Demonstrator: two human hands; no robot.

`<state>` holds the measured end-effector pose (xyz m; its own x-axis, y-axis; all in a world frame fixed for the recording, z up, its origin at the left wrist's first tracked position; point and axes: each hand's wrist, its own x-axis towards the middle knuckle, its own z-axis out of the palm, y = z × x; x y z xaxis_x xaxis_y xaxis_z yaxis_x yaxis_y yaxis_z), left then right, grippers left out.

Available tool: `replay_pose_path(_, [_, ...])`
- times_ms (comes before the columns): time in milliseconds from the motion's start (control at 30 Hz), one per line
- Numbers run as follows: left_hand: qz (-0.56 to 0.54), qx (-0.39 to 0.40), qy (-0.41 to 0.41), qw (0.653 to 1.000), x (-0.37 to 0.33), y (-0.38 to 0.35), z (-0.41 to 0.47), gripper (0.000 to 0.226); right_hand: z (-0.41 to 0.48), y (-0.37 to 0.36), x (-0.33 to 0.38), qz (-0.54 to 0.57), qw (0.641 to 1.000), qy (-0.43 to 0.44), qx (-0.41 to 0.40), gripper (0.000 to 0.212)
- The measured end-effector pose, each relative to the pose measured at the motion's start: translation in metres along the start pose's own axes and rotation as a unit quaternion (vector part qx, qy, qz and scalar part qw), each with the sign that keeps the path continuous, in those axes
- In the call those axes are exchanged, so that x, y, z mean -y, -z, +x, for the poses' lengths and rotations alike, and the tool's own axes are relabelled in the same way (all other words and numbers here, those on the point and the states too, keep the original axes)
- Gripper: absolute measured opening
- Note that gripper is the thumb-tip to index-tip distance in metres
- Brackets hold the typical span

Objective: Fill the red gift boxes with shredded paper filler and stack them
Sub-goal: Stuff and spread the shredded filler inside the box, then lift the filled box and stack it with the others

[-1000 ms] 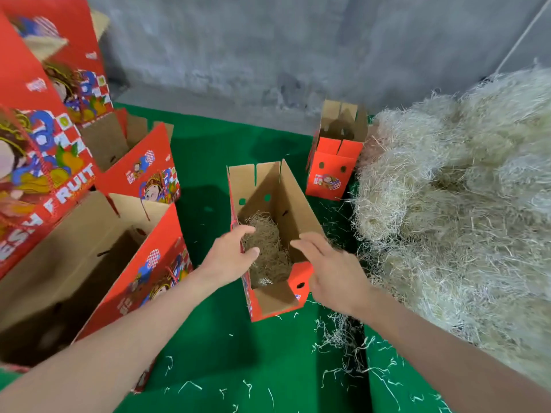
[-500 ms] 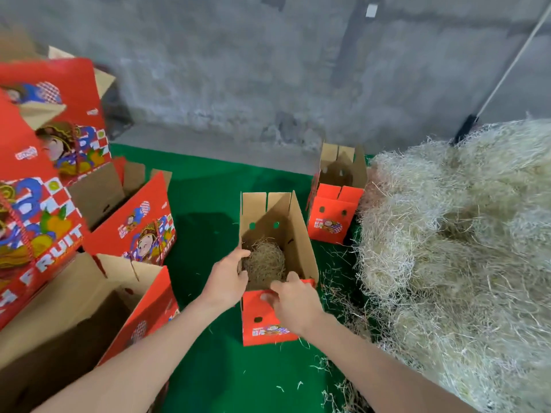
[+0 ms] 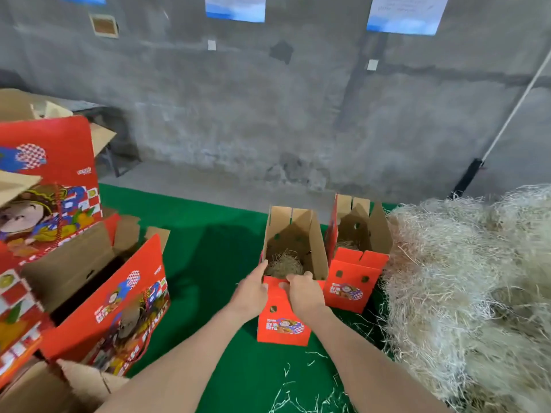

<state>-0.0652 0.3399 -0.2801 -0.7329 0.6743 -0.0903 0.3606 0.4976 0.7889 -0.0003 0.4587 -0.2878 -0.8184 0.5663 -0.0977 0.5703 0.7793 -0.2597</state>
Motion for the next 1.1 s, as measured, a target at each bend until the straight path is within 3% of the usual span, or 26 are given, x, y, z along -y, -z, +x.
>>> replay_pose_path(67, [-0.034, 0.003, -0.005, 0.999, 0.003, 0.003, 0.004, 0.047, 0.026, 0.004, -0.008, -0.055, 0.998, 0.012, -0.003, 0.029])
replay_pose_path(167, [-0.034, -0.035, -0.013, 0.999, 0.013, 0.017, 0.000, 0.039, 0.062, 0.009, -0.023, -0.171, 0.984, 0.045, -0.011, 0.046])
replay_pose_path(233, [-0.025, -0.066, -0.021, 0.997, 0.022, 0.031, -0.007, 0.035, 0.085, 0.012, -0.032, -0.180, 0.983, 0.023, -0.014, 0.045])
replay_pose_path(333, [-0.023, -0.119, -0.027, 0.992, 0.029, 0.057, -0.027, 0.029, 0.109, 0.017, -0.034, -0.029, 0.995, -0.094, -0.003, 0.045])
replay_pose_path(433, [-0.035, -0.172, -0.023, 0.984, 0.033, 0.078, -0.053, 0.022, 0.111, 0.019, -0.028, 0.177, 0.973, -0.151, 0.007, 0.078])
replay_pose_path(500, [-0.049, -0.183, -0.026, 0.982, 0.032, 0.084, -0.064, 0.021, 0.101, 0.024, -0.025, 0.213, 0.964, -0.153, -0.055, 0.092])
replay_pose_path(600, [-0.076, -0.202, -0.007, 0.976, 0.038, 0.097, -0.093, 0.023, 0.066, 0.015, -0.001, 0.162, 0.970, -0.060, -0.171, 0.069])
replay_pose_path(700, [-0.080, -0.232, 0.007, 0.969, 0.049, 0.108, -0.126, 0.026, 0.018, 0.001, 0.035, 0.130, 0.973, 0.048, -0.186, 0.037])
replay_pose_path(867, [-0.066, -0.252, 0.048, 0.964, 0.070, 0.120, -0.181, 0.015, -0.057, -0.006, 0.083, 0.152, 0.964, 0.154, -0.156, 0.045])
replay_pose_path(1000, [-0.058, -0.258, 0.069, 0.962, 0.078, 0.122, -0.217, 0.015, -0.126, -0.011, 0.132, 0.198, 0.919, 0.336, -0.060, 0.036])
replay_pose_path(1100, [-0.052, -0.261, 0.054, 0.962, 0.079, 0.121, -0.238, 0.018, -0.155, -0.018, 0.165, 0.176, 0.907, 0.381, -0.004, 0.031])
